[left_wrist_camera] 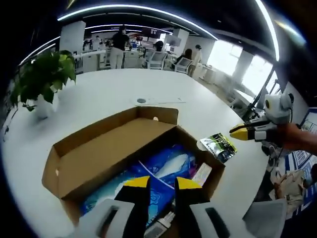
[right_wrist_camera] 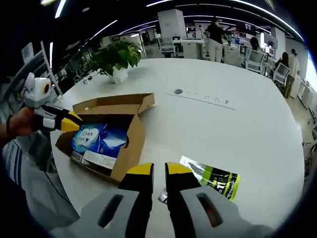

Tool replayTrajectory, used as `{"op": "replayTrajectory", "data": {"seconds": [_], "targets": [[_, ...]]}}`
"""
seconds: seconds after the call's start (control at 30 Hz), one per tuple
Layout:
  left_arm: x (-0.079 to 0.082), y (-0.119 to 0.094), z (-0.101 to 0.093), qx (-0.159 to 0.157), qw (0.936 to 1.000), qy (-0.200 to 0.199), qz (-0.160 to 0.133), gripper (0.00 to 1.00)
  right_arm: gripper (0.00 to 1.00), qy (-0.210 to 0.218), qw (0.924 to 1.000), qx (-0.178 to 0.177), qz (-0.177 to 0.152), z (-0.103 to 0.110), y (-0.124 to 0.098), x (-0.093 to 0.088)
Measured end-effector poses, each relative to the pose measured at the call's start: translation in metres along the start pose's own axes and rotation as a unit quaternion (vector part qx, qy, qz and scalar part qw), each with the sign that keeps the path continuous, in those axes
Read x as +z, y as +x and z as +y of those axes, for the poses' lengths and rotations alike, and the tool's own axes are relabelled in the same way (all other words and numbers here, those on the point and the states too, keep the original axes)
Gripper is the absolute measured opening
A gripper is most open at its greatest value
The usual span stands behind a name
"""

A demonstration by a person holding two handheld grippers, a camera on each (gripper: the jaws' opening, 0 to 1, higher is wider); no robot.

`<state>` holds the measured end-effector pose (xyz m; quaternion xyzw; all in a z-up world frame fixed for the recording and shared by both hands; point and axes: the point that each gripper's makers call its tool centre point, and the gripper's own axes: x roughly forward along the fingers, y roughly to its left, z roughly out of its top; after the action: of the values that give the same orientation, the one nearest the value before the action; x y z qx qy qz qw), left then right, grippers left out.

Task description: Operate the shoe box by opening the lid, removing the specified soft item, and placing it in the target area until the item is outside and the box remains undamaged.

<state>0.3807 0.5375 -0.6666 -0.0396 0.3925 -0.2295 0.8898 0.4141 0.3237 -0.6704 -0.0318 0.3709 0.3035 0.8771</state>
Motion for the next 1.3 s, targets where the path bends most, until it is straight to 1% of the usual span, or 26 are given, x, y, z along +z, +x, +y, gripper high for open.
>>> {"op": "replayTrajectory", "data": {"seconds": [0.13,0.27,0.43,0.6,0.77,1.07,1.3], "targets": [[-0.010,-0.014,0.022,0.018,0.9995,-0.024,-0.009,0.18,0.07,-0.019,0.9996,0.018,0.007,0.021,0.015,0.004],[-0.018,-0.025,0.036,0.028,0.9987,-0.040,-0.013,0.18,0.07,-0.027,0.9991,0.031,0.014,0.038,0.028,0.006],[-0.033,-0.041,0.055,0.045,0.9972,-0.058,-0.015,0.18,0.07,-0.040,0.9978,0.049,0.021,0.058,0.044,0.009],[-0.040,-0.049,0.071,0.057,0.9957,-0.071,-0.017,0.18,0.07,-0.048,0.9964,0.065,0.025,0.077,0.056,0.013],[-0.042,-0.053,0.078,0.063,0.9949,-0.077,-0.016,0.18,0.07,-0.050,0.9956,0.075,0.027,0.086,0.065,0.017],[-0.045,-0.058,0.085,0.069,0.9943,-0.080,-0.016,0.18,0.07,-0.057,0.9943,0.086,0.027,0.092,0.076,0.029],[-0.055,-0.064,0.085,0.072,0.9935,-0.087,-0.018,0.18,0.07,-0.061,0.9925,0.101,0.034,0.105,0.089,0.026]]}}
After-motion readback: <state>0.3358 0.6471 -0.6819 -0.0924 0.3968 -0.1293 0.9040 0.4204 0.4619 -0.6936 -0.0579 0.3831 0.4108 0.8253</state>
